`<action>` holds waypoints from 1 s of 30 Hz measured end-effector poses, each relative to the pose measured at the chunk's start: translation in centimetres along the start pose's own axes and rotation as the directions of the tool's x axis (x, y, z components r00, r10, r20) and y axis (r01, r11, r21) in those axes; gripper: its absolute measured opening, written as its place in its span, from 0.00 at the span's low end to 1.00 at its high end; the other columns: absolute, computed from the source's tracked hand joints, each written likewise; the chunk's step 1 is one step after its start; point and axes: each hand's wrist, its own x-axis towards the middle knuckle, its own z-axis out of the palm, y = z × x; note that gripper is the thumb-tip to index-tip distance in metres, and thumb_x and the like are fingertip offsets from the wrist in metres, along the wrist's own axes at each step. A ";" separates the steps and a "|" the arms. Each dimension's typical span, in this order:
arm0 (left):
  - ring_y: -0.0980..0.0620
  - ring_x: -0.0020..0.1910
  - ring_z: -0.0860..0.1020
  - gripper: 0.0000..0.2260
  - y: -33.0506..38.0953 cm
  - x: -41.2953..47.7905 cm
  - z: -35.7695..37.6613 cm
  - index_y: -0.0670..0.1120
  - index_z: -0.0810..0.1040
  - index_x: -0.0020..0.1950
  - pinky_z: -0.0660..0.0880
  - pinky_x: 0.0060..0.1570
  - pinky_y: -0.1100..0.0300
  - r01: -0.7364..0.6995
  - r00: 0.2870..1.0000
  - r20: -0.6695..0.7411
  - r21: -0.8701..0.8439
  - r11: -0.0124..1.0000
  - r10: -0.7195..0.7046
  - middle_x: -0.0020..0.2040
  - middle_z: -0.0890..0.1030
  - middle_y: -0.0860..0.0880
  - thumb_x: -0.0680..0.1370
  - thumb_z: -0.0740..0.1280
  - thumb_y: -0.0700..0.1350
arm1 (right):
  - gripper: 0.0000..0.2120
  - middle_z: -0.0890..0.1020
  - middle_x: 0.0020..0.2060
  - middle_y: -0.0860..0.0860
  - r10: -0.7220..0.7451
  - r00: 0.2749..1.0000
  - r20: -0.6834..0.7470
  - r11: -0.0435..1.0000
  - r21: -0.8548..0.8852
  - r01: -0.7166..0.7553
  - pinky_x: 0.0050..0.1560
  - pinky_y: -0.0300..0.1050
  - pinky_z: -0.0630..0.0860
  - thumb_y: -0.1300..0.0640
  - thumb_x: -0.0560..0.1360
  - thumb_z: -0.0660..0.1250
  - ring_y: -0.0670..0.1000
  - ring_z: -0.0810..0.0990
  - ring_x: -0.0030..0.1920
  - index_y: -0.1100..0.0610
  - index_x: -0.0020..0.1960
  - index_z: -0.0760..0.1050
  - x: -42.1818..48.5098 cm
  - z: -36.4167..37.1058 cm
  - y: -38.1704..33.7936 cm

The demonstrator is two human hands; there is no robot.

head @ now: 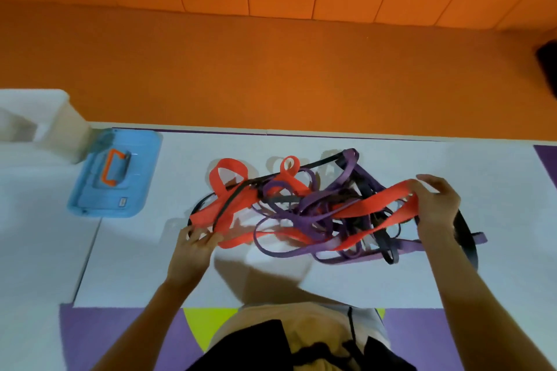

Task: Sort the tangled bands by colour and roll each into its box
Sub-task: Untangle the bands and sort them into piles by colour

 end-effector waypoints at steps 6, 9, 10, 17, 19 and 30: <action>0.42 0.49 0.85 0.15 -0.6 -1.3 -0.4 0.46 0.85 0.53 0.74 0.54 0.43 0.031 0.999 0.020 0.054 0.998 -0.032 0.42 0.86 0.48 0.75 0.63 0.32 | 0.07 0.86 0.42 0.52 0.117 0.993 -0.023 0.987 0.112 -0.114 0.45 0.46 0.82 0.62 0.71 0.75 0.55 0.85 0.42 0.51 0.45 0.84 0.5 0.1 1.0; 0.41 0.52 0.84 0.17 1.0 -0.1 -0.9 0.46 0.85 0.54 0.73 0.52 0.44 0.033 0.987 0.157 -0.003 0.999 -0.032 0.45 0.85 0.48 0.67 0.73 0.35 | 0.06 0.86 0.46 0.52 0.122 0.993 0.010 0.986 0.110 -0.122 0.54 0.50 0.81 0.61 0.74 0.74 0.55 0.84 0.48 0.50 0.45 0.84 -0.2 0.5 1.8; 0.42 0.53 0.83 0.18 1.8 0.4 -1.1 0.48 0.85 0.53 0.73 0.52 0.44 0.035 0.972 0.234 -0.036 0.999 -0.026 0.48 0.84 0.50 0.64 0.76 0.39 | 0.06 0.86 0.47 0.51 0.125 0.992 0.016 0.986 0.113 -0.125 0.54 0.48 0.80 0.60 0.74 0.73 0.54 0.84 0.49 0.49 0.45 0.84 -0.5 0.7 2.0; 0.48 0.72 0.71 0.25 5.8 3.6 -0.9 0.53 0.73 0.72 0.63 0.71 0.43 0.076 0.753 0.656 -0.172 0.982 0.057 0.68 0.79 0.54 0.75 0.69 0.50 | 0.12 0.87 0.41 0.42 0.137 0.986 0.094 0.977 0.151 -0.150 0.47 0.37 0.78 0.62 0.79 0.68 0.42 0.85 0.43 0.47 0.43 0.84 -2.6 0.7 2.3; 0.48 0.76 0.70 0.37 5.7 4.0 -0.9 0.52 0.60 0.82 0.57 0.77 0.42 0.193 0.708 0.703 -0.282 0.940 0.066 0.71 0.78 0.54 0.75 0.70 0.50 | 0.14 0.86 0.46 0.47 0.133 0.978 0.160 0.974 0.163 -0.159 0.45 0.40 0.82 0.63 0.80 0.66 0.48 0.87 0.46 0.47 0.45 0.84 -3.1 0.3 2.3; 0.45 0.62 0.80 0.16 9.0 5.7 -2.8 0.53 0.78 0.62 0.58 0.69 0.45 -0.080 0.702 0.707 -0.038 0.996 0.083 0.55 0.86 0.50 0.77 0.66 0.39 | 0.09 0.86 0.46 0.54 0.274 0.888 0.370 0.822 0.389 -0.416 0.24 0.34 0.73 0.68 0.80 0.65 0.53 0.86 0.39 0.58 0.57 0.79 -3.8 -1.9 1.3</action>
